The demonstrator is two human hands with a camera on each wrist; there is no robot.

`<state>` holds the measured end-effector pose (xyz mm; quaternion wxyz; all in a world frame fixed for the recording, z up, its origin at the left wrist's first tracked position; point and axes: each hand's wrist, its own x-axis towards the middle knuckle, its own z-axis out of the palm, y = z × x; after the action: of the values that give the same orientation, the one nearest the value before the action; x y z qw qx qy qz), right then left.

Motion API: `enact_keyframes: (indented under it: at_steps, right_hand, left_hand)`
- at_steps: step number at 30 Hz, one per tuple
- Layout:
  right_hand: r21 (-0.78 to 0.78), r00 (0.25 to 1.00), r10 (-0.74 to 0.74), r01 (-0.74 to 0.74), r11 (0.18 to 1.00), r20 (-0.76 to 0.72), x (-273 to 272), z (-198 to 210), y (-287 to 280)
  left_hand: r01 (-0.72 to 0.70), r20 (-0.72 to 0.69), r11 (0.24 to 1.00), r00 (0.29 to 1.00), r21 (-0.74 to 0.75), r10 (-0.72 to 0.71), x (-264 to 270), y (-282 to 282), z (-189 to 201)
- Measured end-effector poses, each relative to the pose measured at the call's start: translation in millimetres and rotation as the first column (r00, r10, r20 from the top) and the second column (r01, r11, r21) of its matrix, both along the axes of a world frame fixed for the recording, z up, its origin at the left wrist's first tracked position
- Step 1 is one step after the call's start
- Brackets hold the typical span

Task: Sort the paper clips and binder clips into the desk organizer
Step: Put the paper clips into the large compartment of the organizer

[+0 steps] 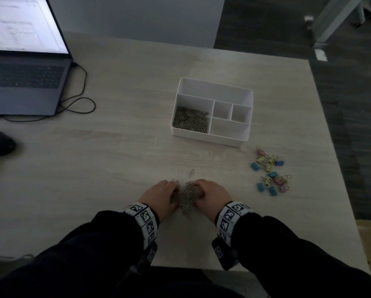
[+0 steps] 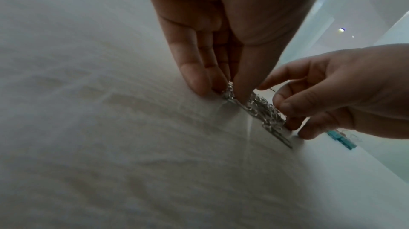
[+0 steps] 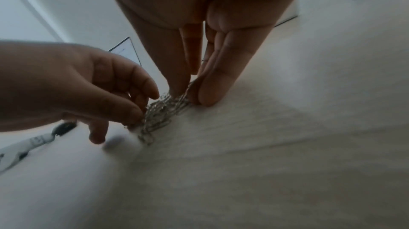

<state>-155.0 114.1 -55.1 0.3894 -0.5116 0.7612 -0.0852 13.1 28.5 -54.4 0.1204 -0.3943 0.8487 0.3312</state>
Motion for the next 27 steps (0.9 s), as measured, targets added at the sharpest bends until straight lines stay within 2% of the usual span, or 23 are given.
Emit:
enact_keyframes:
  at_steps: [4,7,9,12,14,17,21,24,27]
  right_hand:
    - [-0.024,0.997,-0.072,0.072,0.997,-0.005,-14.3,7.7,5.2]
    - [0.036,0.999,-0.031,0.032,0.999,-0.039,-18.1,14.9,9.4]
    - [0.082,0.999,0.016,-0.013,0.997,-0.031,-11.3,16.0,9.7]
    - [0.062,0.998,-0.056,0.057,0.996,-0.022,-0.9,8.9,6.9]
    - [0.060,0.997,-0.065,0.067,0.996,-0.040,1.7,5.4,3.8]
    - [0.081,0.998,0.024,-0.018,0.997,-0.066,4.3,7.4,-2.6]
    - [0.096,0.992,0.094,-0.086,0.992,-0.081,7.8,5.9,-8.2]
    - [0.044,0.991,0.125,-0.123,0.991,-0.048,9.7,7.7,-9.4]
    - [0.013,0.987,0.148,-0.148,0.989,-0.065,9.9,5.4,-11.6]
  left_hand:
    - [-0.059,-0.071,0.998,0.996,-0.036,0.056,13.4,-6.9,-0.6]
    - [-0.108,-0.040,0.990,0.994,-0.086,0.105,23.3,-6.7,-1.2]
    - [-0.093,-0.030,0.990,0.995,-0.110,0.091,22.9,-3.0,-1.1]
    - [-0.082,-0.033,0.992,0.996,-0.093,0.079,16.0,3.1,-2.7]
    - [-0.049,0.018,0.994,0.999,-0.100,0.051,11.3,4.0,-5.4]
    - [0.008,0.062,0.994,0.998,-0.105,-0.002,5.9,3.7,-6.6]
    - [0.026,-0.002,0.997,1.000,-0.079,-0.026,1.1,2.0,-5.1]
    - [0.045,-0.071,0.998,0.996,-0.043,-0.048,-2.4,-1.2,-4.2]
    - [0.082,-0.073,0.996,0.994,-0.026,-0.083,-7.9,-4.7,-2.1]
